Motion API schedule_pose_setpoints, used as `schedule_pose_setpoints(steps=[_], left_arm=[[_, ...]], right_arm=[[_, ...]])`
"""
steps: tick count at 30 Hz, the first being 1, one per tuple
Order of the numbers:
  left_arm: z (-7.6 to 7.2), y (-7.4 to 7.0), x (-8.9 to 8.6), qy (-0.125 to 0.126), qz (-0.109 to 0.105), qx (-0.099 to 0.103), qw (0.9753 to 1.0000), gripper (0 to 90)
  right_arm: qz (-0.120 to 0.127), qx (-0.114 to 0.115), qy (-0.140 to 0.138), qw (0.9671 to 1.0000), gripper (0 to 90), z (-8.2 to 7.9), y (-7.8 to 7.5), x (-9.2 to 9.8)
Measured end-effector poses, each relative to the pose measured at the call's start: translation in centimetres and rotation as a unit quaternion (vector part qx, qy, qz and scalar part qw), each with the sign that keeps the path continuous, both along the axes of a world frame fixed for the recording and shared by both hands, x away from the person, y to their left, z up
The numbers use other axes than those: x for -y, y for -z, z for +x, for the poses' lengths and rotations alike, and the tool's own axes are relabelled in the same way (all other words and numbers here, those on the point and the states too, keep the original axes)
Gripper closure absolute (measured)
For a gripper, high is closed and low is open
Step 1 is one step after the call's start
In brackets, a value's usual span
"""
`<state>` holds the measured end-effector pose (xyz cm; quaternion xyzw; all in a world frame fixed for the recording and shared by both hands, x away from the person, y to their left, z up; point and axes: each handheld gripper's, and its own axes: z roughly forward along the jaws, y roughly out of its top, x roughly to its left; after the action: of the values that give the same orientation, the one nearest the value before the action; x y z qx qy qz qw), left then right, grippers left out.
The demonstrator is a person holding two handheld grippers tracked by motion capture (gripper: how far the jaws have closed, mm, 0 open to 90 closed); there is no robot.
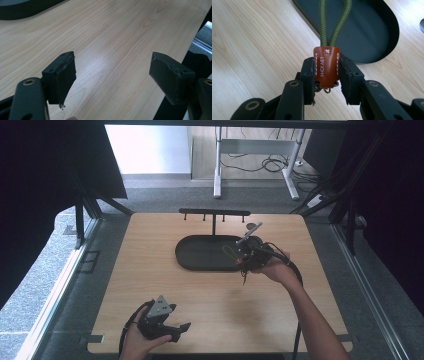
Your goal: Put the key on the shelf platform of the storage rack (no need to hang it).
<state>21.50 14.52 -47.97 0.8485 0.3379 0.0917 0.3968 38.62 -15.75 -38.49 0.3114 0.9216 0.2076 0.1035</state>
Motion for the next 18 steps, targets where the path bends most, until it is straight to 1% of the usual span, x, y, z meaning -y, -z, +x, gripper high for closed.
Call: schedule_pose_setpoints(steps=[18], left_arm=[[0.0,-0.1,-0.1,-0.001,0.000,0.001,1.0000,21.9]], right_arm=[[-0.001,0.001,-0.003,1.0000,66.4,1.6,-0.1,-1.2]])
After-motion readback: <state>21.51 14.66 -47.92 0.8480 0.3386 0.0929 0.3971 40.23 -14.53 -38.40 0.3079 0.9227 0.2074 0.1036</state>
